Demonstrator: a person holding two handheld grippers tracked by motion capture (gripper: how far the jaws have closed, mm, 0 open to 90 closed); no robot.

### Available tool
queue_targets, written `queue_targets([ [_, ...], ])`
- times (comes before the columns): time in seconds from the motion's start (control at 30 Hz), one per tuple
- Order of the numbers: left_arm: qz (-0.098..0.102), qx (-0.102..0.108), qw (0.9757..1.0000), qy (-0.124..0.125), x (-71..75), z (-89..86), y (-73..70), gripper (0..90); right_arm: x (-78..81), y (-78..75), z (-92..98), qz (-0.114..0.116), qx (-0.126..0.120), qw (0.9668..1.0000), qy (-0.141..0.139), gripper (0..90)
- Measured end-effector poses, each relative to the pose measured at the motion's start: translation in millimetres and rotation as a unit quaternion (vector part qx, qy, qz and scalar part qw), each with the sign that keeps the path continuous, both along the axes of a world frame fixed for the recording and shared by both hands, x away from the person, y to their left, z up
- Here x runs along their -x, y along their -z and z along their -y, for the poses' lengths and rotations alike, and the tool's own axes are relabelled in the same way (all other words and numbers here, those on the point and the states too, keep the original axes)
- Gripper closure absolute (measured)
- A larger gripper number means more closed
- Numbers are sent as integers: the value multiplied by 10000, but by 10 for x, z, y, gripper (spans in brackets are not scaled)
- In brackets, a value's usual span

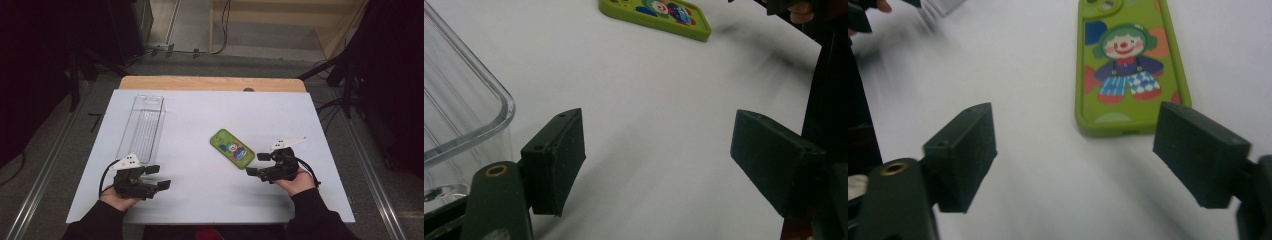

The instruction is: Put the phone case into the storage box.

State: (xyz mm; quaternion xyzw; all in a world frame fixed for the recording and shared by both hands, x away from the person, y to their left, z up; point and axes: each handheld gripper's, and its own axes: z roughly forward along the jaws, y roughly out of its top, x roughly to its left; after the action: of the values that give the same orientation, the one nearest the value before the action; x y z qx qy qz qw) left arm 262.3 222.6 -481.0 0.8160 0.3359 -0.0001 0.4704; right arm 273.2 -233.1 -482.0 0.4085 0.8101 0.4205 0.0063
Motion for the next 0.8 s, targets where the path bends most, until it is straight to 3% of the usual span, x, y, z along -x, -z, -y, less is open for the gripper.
queue_targets([
  [0.27,-4,-1,10000,9,-1,2,-1,222,119,57,129,-137,54,9999,76,129],
  [0.8,29,-25,10000,6,-3,2,4,222,305,144,239,-166,37,9996,237,80],
])
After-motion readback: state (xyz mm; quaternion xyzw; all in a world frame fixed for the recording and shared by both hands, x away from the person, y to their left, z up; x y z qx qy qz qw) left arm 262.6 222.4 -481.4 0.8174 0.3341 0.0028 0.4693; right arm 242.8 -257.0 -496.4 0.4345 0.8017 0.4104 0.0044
